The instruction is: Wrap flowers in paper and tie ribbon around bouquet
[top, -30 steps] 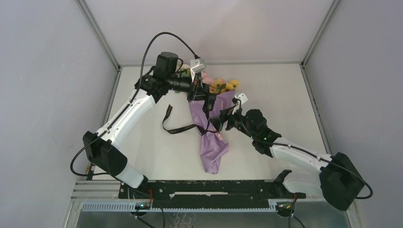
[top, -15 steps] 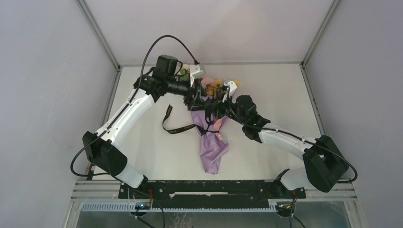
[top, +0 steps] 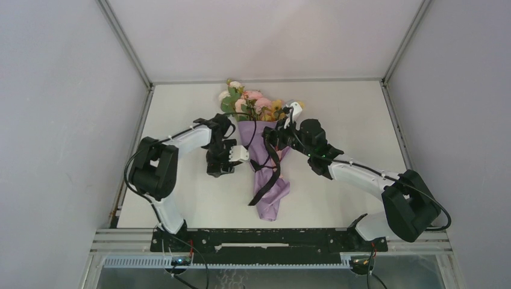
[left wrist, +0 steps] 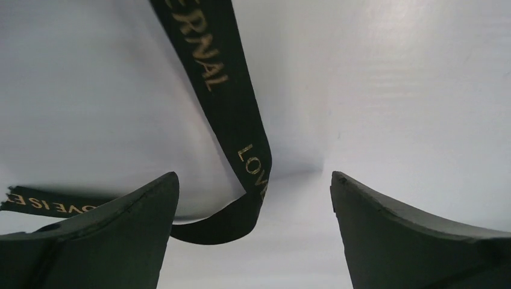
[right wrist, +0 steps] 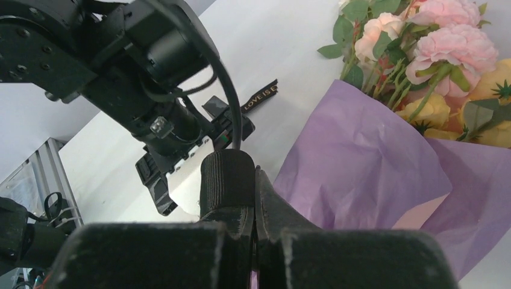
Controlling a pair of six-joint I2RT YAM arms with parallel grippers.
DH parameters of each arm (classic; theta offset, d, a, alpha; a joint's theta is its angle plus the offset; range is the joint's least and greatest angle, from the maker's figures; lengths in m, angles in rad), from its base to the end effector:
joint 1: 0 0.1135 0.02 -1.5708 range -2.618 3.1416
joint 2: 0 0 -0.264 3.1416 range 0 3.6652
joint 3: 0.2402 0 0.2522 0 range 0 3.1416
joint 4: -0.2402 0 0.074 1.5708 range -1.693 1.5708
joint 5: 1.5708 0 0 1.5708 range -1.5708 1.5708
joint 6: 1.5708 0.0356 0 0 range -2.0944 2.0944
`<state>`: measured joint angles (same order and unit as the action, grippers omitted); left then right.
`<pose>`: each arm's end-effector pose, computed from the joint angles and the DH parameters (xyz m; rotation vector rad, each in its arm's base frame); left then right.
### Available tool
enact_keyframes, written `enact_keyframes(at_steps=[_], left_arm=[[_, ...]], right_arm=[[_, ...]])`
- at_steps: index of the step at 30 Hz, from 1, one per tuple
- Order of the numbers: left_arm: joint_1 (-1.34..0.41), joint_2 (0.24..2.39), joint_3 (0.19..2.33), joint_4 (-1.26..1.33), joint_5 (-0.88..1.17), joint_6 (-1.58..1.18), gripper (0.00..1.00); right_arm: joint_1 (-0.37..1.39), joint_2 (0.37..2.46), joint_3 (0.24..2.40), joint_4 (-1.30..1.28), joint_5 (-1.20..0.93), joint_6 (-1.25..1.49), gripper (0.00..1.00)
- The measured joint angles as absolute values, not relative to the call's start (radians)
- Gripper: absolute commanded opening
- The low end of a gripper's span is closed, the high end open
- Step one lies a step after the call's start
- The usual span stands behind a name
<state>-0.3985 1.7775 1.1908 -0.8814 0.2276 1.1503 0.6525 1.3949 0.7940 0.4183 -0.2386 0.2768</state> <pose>0.2941 -0.1326 0.1781 2.0766 2.0980 -0.2581 0.2464 0.1989 0.2647 -0.5195 1.7583 0.8759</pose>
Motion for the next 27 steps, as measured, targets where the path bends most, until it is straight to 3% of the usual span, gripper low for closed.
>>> enact_keyframes(at_steps=[3,6,10,12,27], left_arm=[[-0.404,1.807,1.174,-0.88,0.13,1.214,0.98],[-0.403,1.823,1.176,-0.873,0.07,1.24,0.84],[-0.403,1.842,1.177,-0.876,0.028,1.258,0.36],[-0.403,1.844,1.18,-0.882,0.02,1.256,0.03],[-0.395,1.818,1.173,-0.804,0.006,1.167,0.0]], right_arm=[[0.652,1.396,0.794,0.407,-0.239,0.278,0.0],[0.652,1.396,0.794,0.401,-0.239,0.279,0.0],[0.652,1.396,0.794,0.397,-0.24,0.279,0.0],[0.652,1.396,0.794,0.395,-0.242,0.279,0.0],[0.628,1.395,0.805,0.351,-0.245,0.285,0.0]])
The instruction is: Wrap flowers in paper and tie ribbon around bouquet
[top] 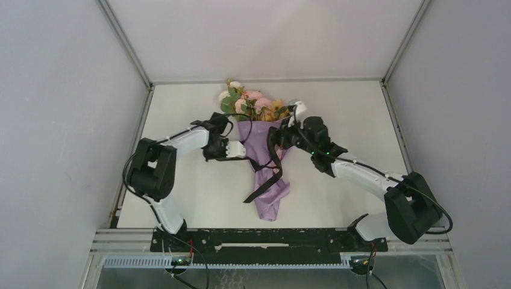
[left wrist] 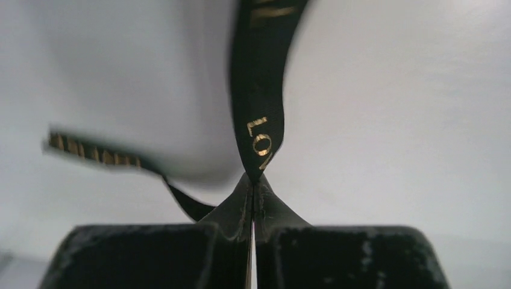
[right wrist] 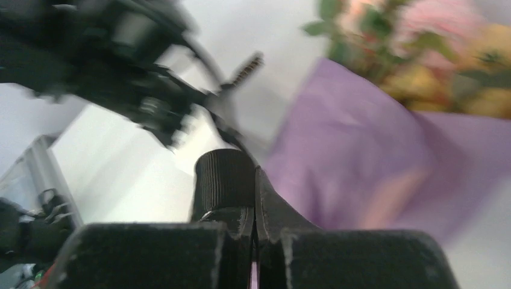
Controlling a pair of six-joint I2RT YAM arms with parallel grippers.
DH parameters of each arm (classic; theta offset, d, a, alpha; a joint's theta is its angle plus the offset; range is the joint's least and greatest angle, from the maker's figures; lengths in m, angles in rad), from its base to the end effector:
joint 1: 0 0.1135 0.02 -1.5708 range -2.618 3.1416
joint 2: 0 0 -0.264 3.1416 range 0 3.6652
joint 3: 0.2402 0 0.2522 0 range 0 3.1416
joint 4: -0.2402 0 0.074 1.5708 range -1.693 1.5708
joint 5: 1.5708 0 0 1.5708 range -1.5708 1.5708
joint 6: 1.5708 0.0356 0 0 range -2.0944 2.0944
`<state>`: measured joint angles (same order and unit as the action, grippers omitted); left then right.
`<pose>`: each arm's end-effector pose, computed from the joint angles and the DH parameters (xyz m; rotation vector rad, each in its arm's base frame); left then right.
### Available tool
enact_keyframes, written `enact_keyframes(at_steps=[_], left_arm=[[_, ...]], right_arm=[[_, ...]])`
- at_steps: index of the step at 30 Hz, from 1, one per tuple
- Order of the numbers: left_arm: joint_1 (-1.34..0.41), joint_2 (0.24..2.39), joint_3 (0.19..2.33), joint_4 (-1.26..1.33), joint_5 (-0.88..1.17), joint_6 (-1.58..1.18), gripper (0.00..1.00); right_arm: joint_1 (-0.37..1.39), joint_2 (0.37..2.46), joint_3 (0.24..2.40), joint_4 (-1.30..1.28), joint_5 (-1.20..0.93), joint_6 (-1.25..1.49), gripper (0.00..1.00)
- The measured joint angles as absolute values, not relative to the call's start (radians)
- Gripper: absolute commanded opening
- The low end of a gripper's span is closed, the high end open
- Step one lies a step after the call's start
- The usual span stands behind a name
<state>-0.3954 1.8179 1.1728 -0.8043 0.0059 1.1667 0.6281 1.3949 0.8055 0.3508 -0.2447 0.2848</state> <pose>0.3041 -0.1272 0.1613 2.1310 2.1488 0.0609 0.2508 0.1928 0.2615 -0.5002 1.8218 0.8590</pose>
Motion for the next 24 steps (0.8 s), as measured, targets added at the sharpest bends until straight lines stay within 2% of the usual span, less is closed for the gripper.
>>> enact_keyframes(at_steps=[3,6,8,12,16,24], left_arm=[[-0.281,1.699,1.047,-0.626,-0.026,1.129,0.0],[0.053,1.578,0.914,-0.477,-0.015,1.146,0.0],[0.247,1.561,0.871,-0.399,-0.006,1.162,0.0],[0.415,1.559,0.767,-0.327,-0.039,1.208,0.0],[0.424,1.548,0.754,-0.309,-0.045,1.221,0.0],[0.405,1.541,0.789,-0.39,-0.014,1.198,0.0]], right_arm=[[0.462,1.313,0.746,0.275,-0.259,0.31,0.0],[-0.029,1.14,0.526,0.239,-0.385,0.41,0.0],[-0.258,1.119,0.415,0.213,-0.472,0.48,0.0],[-0.313,1.196,0.292,0.161,-0.601,0.55,0.0],[-0.319,1.248,0.286,0.171,-0.641,0.579,0.0],[-0.317,1.203,0.331,0.156,-0.628,0.576,0.0]])
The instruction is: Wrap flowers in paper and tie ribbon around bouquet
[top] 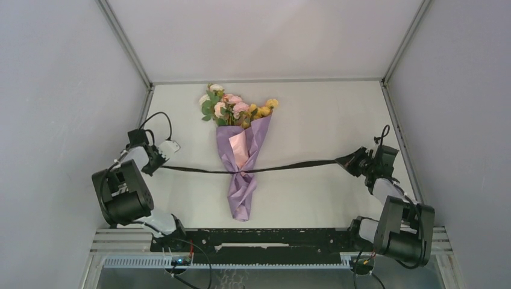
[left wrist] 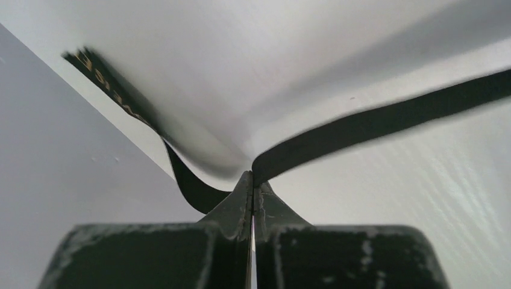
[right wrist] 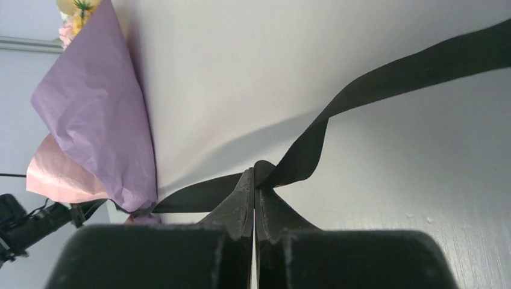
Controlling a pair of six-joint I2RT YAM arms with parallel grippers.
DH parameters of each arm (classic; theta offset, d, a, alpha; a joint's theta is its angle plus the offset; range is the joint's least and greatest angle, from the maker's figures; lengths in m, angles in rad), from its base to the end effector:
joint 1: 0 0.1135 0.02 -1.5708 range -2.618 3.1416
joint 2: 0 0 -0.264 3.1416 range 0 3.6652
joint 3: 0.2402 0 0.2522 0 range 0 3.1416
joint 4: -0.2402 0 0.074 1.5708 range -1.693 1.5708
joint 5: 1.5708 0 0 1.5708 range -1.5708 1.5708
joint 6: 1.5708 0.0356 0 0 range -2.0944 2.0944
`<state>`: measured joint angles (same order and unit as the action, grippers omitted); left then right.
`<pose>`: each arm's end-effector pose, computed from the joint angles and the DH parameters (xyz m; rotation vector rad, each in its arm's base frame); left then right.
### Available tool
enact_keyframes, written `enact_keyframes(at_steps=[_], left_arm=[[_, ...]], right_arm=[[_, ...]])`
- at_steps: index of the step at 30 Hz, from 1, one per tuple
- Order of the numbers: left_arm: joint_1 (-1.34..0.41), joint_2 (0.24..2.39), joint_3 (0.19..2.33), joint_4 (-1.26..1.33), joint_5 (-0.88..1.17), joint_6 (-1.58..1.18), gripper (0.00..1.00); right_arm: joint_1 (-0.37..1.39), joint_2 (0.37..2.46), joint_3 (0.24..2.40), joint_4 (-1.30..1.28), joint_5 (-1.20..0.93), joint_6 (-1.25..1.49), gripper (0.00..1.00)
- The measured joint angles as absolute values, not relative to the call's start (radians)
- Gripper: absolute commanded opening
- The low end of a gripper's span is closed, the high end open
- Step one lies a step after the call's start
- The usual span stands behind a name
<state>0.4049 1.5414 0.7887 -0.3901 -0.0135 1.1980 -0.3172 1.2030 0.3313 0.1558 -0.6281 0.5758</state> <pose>0.2549 0.1098 0.1540 1.0848 2.6013 0.4532 0.2024 -0.0444 0.1435 0.6674 2.1605 0.8518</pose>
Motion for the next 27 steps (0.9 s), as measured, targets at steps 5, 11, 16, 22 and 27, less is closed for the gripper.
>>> enact_keyframes(at_steps=[5,11,16,22,27], left_arm=[[0.297,1.458,0.879,-0.57,0.072,1.114,0.0],[0.023,1.381,1.123,-0.825,0.314,0.972,0.0],[-0.151,1.375,1.335,-1.009,0.546,0.867,0.0],[-0.184,1.323,1.458,-1.149,0.768,0.76,0.0],[-0.184,1.225,1.482,-1.173,0.884,0.662,0.0]], right_arm=[[-0.273,1.111,0.4,0.074,-0.574,0.551,0.29],[-0.261,0.939,0.451,-0.063,-0.476,0.506,0.63],[-0.225,0.764,0.505,-0.168,-0.328,0.466,0.62],[0.259,0.743,0.574,-0.001,-0.347,0.249,0.71],[0.757,1.044,0.641,0.223,-0.438,-0.021,0.74]])
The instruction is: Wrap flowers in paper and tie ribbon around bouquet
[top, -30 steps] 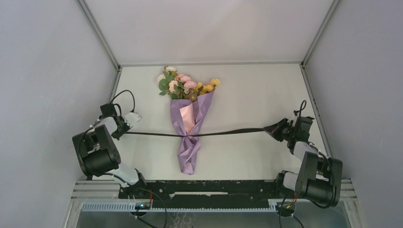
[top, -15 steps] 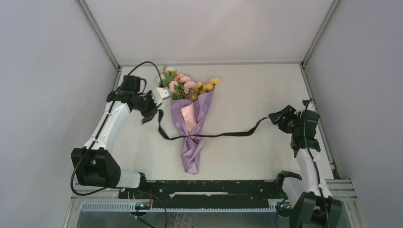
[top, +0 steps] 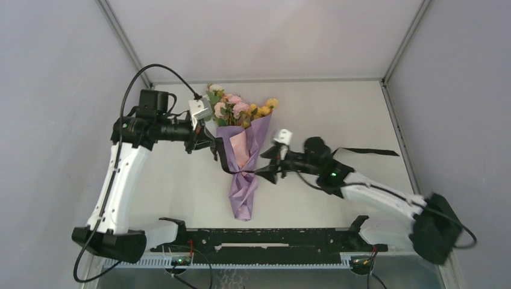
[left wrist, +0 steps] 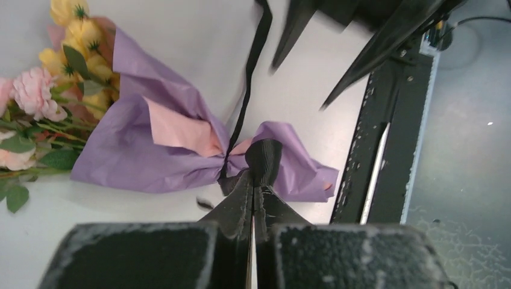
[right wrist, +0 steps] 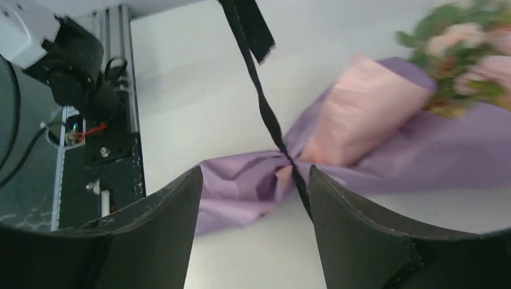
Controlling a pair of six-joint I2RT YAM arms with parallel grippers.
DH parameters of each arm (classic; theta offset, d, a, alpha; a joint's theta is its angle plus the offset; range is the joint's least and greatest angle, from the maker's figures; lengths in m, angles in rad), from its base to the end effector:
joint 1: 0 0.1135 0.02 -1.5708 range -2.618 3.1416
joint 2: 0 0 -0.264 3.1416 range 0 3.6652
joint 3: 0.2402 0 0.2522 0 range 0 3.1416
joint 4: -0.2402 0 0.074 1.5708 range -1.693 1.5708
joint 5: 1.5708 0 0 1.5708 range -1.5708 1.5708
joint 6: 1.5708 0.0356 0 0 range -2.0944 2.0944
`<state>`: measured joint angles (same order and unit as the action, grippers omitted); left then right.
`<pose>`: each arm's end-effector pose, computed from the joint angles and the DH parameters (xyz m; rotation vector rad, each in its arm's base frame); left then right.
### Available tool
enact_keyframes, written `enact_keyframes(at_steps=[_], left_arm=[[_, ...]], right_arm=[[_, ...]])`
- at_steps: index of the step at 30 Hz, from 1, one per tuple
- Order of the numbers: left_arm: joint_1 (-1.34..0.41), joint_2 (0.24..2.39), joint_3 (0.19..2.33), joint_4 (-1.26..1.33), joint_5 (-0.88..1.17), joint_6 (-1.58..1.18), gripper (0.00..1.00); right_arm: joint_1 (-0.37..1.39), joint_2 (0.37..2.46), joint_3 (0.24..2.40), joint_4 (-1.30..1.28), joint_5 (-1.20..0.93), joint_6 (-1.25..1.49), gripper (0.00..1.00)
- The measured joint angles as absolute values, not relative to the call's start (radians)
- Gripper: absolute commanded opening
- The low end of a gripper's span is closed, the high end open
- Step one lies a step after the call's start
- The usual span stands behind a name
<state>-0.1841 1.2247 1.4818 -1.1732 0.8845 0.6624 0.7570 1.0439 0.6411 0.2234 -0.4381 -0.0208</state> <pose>0.2023 -0.0657 0.4056 1.2189 1.8496 -0.8303 0.1646 0.1762 0.2819 -0.9885 1.5332 0.9114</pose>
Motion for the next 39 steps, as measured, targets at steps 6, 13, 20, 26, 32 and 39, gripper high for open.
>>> enact_keyframes(at_steps=[6,13,20,26,32,39], left_arm=[[-0.184,1.118,1.529,-1.188,0.922,0.597,0.0],[-0.184,1.111,1.534,-1.199,0.914,0.564,0.0],[-0.183,1.115,1.534,-1.205,0.877,0.549,0.0],[-0.104,1.084,1.452,-1.205,0.737,0.595,0.52],[-0.135,1.033,1.058,-1.197,0.339,0.726,0.68],[-0.266,0.971,1.01,-1.192,0.302,0.757,0.75]], right_arm=[[0.867,1.489,0.863,0.344,-0.543,-0.119,0.76],[0.889,1.694,0.969,0.43,-0.584,-0.121,0.6],[0.892,1.756,0.974,0.49,-0.526,-0.049,0.01],[0.883,1.75,0.976,0.459,-0.451,0.025,0.0],[0.883,1.737,0.976,0.444,-0.389,0.118,0.0],[0.879,1.736,0.976,0.444,-0.371,0.233,0.0]])
